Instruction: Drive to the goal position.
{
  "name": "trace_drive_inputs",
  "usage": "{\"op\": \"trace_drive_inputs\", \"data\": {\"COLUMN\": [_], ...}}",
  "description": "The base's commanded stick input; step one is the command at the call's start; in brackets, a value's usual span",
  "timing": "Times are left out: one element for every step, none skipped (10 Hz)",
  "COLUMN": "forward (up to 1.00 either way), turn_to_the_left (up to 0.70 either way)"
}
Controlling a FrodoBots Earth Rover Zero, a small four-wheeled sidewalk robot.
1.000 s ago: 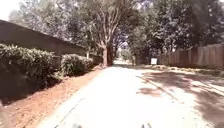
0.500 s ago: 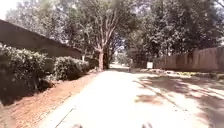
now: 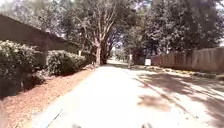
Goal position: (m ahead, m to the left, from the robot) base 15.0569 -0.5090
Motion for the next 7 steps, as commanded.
{"op": "trace_drive_inputs", "data": {"forward": [0.70, 0.70, 0.70, 0.70, 0.70, 0.70, 0.70], "turn_to_the_left": [0.00, 0.00, 0.00, 0.00, 0.00, 0.00, 0.00]}}
